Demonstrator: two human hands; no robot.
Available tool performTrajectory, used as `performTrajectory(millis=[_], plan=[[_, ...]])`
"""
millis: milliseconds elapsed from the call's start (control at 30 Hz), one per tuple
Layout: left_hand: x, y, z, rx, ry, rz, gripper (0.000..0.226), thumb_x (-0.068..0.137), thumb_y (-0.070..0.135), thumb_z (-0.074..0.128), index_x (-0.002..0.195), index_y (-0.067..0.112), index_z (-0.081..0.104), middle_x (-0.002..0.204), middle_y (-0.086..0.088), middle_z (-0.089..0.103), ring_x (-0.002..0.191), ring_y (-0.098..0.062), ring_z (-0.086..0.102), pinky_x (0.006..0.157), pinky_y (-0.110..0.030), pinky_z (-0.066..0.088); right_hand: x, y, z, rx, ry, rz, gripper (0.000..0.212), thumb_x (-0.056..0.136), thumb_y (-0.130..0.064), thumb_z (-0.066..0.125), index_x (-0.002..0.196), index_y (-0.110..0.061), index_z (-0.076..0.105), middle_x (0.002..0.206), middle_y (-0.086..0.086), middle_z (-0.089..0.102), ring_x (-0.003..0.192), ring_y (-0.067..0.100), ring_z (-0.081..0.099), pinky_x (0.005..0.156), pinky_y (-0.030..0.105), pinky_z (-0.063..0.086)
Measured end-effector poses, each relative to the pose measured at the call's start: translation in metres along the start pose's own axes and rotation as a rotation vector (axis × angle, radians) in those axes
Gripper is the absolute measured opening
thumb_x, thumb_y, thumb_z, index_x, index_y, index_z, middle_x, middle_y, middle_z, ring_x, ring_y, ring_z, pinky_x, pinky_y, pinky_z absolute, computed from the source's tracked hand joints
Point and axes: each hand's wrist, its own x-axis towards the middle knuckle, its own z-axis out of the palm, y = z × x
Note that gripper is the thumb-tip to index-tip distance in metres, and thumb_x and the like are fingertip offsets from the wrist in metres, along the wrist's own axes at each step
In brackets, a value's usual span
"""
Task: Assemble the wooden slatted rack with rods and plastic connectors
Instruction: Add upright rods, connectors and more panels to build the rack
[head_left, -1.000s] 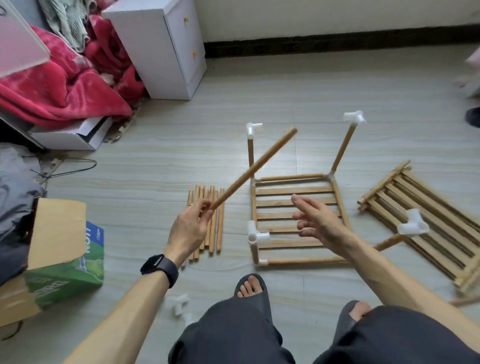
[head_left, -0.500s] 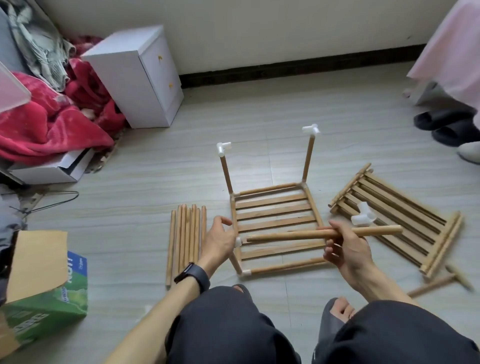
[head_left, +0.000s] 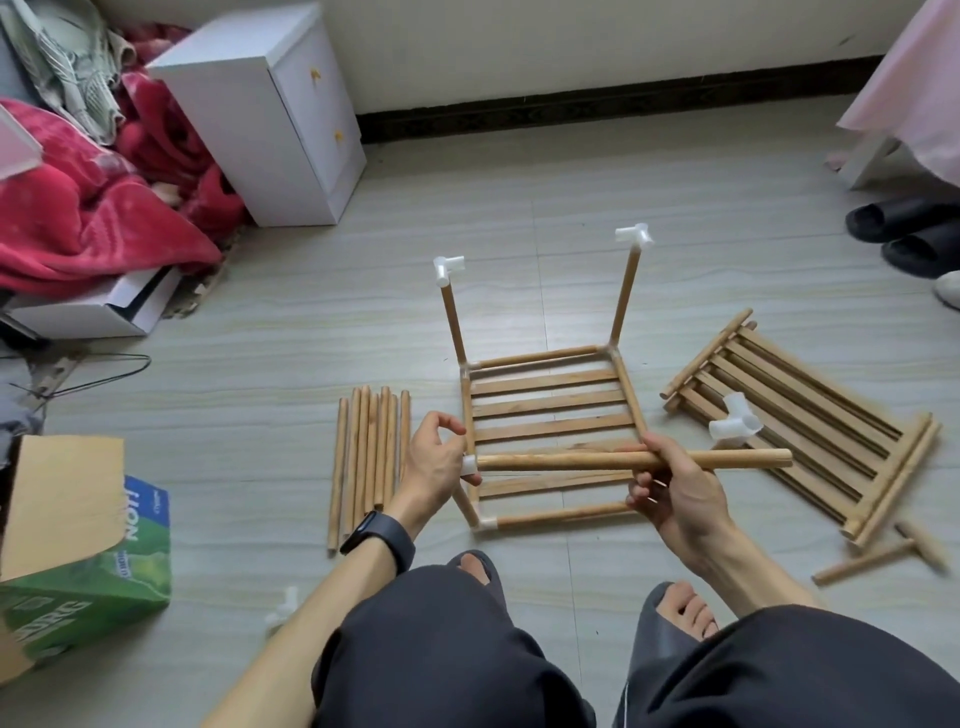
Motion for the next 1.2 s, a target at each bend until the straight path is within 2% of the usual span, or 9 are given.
performTrajectory(millis=[200,333,433,533,667,800,933,1067,1200], plan=[[0.002,0.002,0.000,-0.007,0.016,-0.008,0.012,0.103,0.007,0.044,0.112,0.009,0.051,0.111,-0.010,0.055,0.056,-0.021,0.069,0.064,-0.040,0.060,0.005,-0.003,0.004,-0.029,-0.037,-0.016,0.037,0.099,-0.028,0.059,0.104,0.008,0.069,0.057,0.001,0.049,0.051,0.012,0.047,0.050,0.023,0.045],[0.001,0.002,-0.003,-0.051,0.022,-0.034,0.014,0.101,0.004,0.047,0.113,0.006,0.053,0.106,-0.009,0.056,0.057,-0.022,0.069,0.070,-0.051,0.059,0.014,-0.010,0.018,-0.060,-0.056,0.070,0.035,0.098,-0.028,0.061,0.080,-0.005,0.078,0.056,0.000,0.047,0.049,0.012,0.046,0.049,0.023,0.045],[-0.003,0.002,0.001,-0.077,0.053,-0.022,0.010,0.102,0.005,0.047,0.110,0.005,0.053,0.106,-0.005,0.054,0.052,-0.017,0.068,0.062,-0.043,0.059,0.023,-0.004,0.030,-0.054,-0.039,0.141,0.038,0.098,-0.026,0.061,0.068,-0.011,0.079,0.055,-0.001,0.043,0.048,0.011,0.043,0.048,0.022,0.043],[-0.003,0.000,0.005,-0.058,0.129,0.008,0.008,0.102,0.005,0.044,0.106,0.006,0.051,0.101,-0.007,0.055,0.046,-0.016,0.066,0.045,-0.025,0.051,0.029,0.006,0.034,0.002,0.004,0.181,0.031,0.096,-0.023,0.061,0.079,-0.003,0.078,0.053,-0.002,0.038,0.046,0.010,0.041,0.047,0.023,0.043],[0.001,0.000,0.008,0.005,0.153,0.046,0.010,0.100,0.007,0.042,0.100,0.012,0.050,0.093,-0.006,0.058,0.050,-0.020,0.067,0.054,-0.039,0.056,0.029,0.007,0.028,0.049,0.004,0.216,0.029,0.094,-0.022,0.064,0.084,0.001,0.079,0.054,-0.001,0.043,0.048,0.009,0.048,0.052,0.024,0.050],[0.005,-0.001,-0.001,0.299,0.101,0.114,0.009,0.101,0.018,0.044,0.104,0.021,0.052,0.086,-0.005,0.062,0.064,-0.019,0.063,0.061,-0.038,0.055,0.020,0.000,0.024,0.017,-0.045,0.258,0.028,0.093,-0.030,0.070,0.094,-0.002,0.072,0.063,0.002,0.052,0.057,0.012,0.054,0.055,0.027,0.053],[0.020,0.014,-0.007,0.885,0.061,0.363,0.016,0.101,0.038,0.046,0.111,0.029,0.054,0.102,0.007,0.061,0.090,-0.013,0.058,0.081,-0.037,0.055,0.008,-0.011,0.007,-0.215,-0.086,0.244,0.047,0.091,-0.049,0.069,0.096,-0.002,0.072,0.081,0.012,0.070,0.065,0.018,0.061,0.063,0.031,0.055],[0.021,0.061,0.028,0.817,-0.294,0.454,0.030,0.100,0.048,0.049,0.123,0.030,0.056,0.115,0.009,0.063,0.104,-0.009,0.059,0.092,-0.036,0.055,-0.010,-0.030,-0.023,-0.516,-0.080,0.038,0.045,0.097,-0.047,0.061,0.099,-0.004,0.075,0.081,0.010,0.072,0.065,0.016,0.060,0.062,0.027,0.051],[0.007,0.106,0.091,0.769,-0.602,0.471,0.040,0.099,0.048,0.055,0.130,0.023,0.057,0.123,0.003,0.066,0.106,-0.013,0.062,0.094,-0.036,0.055,-0.018,-0.055,-0.067,-0.607,0.228,-0.350,0.037,0.100,-0.035,0.061,0.075,-0.011,0.072,0.055,0.002,0.052,0.053,0.021,0.047,0.055,0.035,0.038]])
